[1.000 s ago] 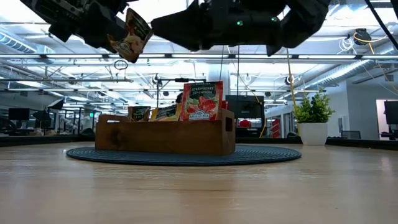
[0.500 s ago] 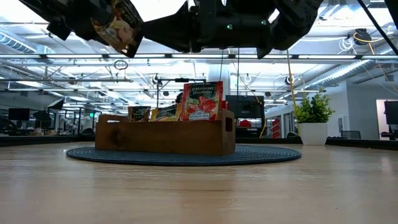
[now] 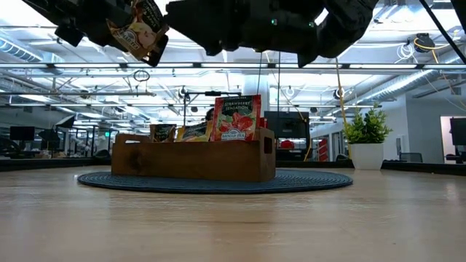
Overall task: Pick & Place Tea
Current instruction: Put the brown tea bag into the left section of the wooden organizer
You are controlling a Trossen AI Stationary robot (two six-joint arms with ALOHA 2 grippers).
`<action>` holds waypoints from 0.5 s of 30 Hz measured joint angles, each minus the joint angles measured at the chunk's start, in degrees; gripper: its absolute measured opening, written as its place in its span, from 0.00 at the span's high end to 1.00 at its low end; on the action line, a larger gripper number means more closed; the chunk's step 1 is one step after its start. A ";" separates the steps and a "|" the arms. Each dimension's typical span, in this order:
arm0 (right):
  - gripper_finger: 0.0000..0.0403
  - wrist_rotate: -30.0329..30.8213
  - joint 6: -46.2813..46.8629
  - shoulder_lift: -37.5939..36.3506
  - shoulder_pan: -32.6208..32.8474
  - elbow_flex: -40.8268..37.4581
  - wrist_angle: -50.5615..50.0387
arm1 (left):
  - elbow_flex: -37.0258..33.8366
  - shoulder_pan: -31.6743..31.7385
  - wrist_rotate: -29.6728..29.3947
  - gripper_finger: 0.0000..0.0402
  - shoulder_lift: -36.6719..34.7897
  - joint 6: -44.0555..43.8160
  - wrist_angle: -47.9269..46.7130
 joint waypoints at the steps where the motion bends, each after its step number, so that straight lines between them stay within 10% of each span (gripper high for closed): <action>1: 0.65 0.02 -0.01 -0.01 -0.02 0.00 -0.48 | 0.00 0.00 -0.01 0.99 0.00 -0.01 -0.04; 15: 0.68 0.03 -1.29 0.00 -0.81 1.52 -3.95 | 0.04 -1.11 1.99 0.99 -0.02 -2.81 0.47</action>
